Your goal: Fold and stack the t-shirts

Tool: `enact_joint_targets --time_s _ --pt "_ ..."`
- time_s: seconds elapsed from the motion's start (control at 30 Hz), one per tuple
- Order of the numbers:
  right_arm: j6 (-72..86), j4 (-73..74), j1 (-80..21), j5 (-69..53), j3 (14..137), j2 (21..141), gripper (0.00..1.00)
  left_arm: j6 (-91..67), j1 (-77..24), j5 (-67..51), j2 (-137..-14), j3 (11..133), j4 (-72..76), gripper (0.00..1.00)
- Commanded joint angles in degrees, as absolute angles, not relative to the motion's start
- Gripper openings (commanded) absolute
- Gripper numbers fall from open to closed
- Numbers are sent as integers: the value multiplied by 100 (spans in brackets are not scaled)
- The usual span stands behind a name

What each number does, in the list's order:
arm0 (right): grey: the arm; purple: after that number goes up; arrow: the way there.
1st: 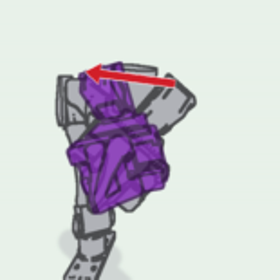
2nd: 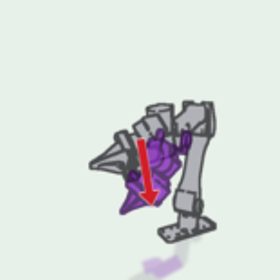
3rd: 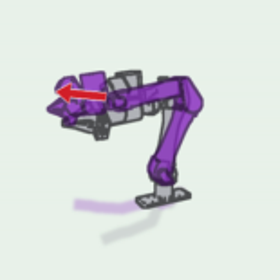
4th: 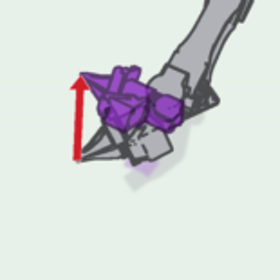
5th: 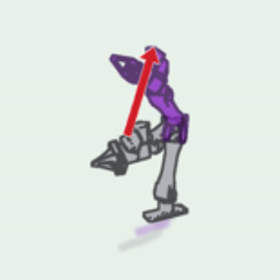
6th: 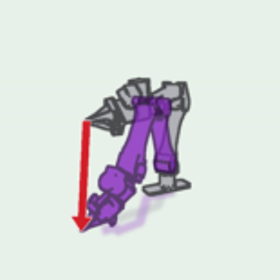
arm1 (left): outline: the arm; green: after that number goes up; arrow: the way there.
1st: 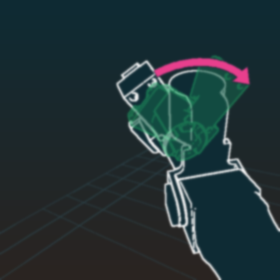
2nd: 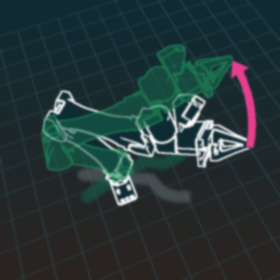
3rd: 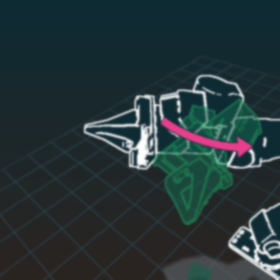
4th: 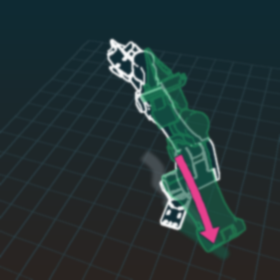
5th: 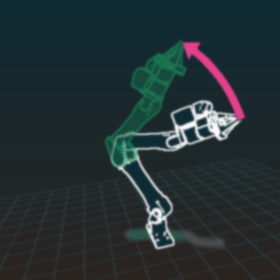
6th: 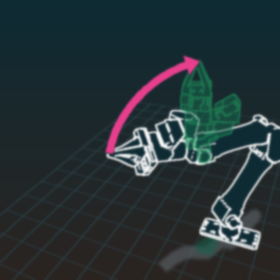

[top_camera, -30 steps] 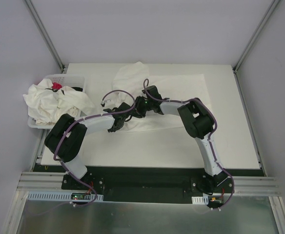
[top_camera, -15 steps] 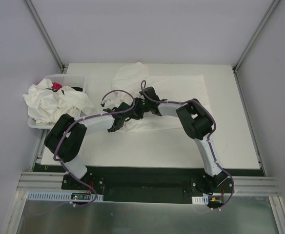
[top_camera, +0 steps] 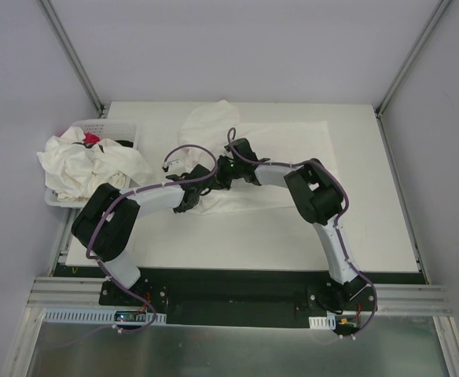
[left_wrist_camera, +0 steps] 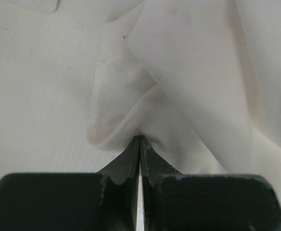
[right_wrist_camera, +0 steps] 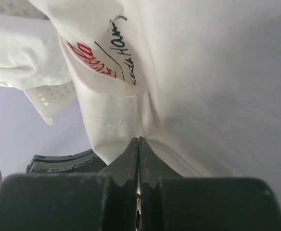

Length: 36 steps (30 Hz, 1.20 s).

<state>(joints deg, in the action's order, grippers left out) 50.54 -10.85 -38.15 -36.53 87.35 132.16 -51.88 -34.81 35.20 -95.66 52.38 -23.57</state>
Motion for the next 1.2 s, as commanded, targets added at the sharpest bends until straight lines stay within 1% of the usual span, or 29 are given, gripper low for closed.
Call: enact_joint_targets --time_s 0.0,0.3,0.43,0.63,0.77,0.8,0.93,1.17 --pt "5001 -1116 -3516 -3735 9009 13017 1 -5194 -3489 3234 -9677 5273 -2733 0" --pt "4808 -914 -3050 -3674 9140 13043 1 -5133 -3489 3217 -9738 5300 -2733 0" --pt "4588 -651 -2875 -3621 9386 13113 1 -5115 -3498 3217 -9747 5317 -2742 0" --pt "4579 -615 -2813 -3665 9527 13192 1 -5107 -3498 3199 -9773 5317 -2733 0" --pt "4570 -650 -2865 -3657 9361 13061 25 -5106 -3498 3191 -9782 5335 -2742 0" --pt "4553 -668 -2874 -3656 9230 13026 27 -5098 -3498 3190 -9782 5344 -2733 0" --pt "4561 -808 -3032 -3647 8992 12929 31 -5098 -3498 3173 -9844 5387 -2733 0" --pt "4702 -949 -3322 -3726 8930 12981 31 -5106 -3524 3190 -9826 5361 -2733 0"
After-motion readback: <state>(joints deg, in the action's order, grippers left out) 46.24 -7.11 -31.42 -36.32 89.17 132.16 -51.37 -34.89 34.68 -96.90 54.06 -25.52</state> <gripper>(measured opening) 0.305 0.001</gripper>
